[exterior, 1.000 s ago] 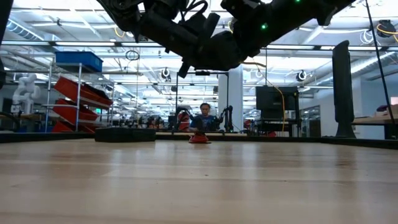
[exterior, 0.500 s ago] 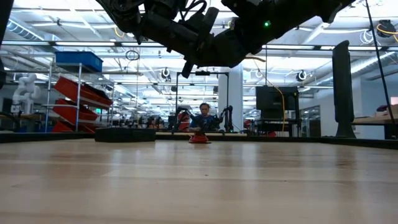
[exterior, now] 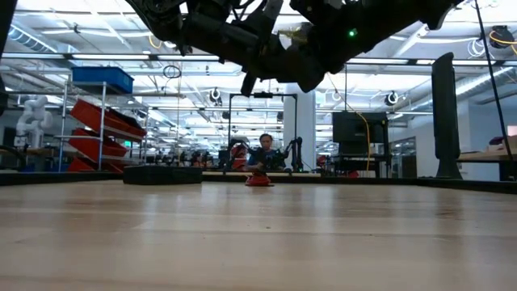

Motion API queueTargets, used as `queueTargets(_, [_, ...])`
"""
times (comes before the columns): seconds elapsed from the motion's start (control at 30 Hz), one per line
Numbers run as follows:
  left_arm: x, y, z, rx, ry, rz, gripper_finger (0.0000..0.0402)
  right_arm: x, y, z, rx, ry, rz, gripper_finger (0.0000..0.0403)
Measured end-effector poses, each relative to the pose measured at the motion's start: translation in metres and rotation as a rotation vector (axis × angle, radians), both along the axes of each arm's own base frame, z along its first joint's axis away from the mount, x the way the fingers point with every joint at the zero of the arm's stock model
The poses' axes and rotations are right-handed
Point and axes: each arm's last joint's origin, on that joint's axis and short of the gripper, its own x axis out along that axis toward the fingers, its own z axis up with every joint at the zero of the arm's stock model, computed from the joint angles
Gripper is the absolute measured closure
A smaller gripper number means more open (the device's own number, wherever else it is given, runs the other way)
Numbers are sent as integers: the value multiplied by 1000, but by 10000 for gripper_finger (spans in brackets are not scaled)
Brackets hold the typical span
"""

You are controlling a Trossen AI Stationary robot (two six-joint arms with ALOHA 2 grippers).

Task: Coil cords
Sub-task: Coil the yellow wire onto the black spool

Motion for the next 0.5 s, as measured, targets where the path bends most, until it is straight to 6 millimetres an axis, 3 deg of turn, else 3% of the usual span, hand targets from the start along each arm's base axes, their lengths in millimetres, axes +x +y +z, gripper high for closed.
queueTargets(0.5, [0,-2,-1,-7,6,-62,402,-3,5,-3,25,-3,-2,378])
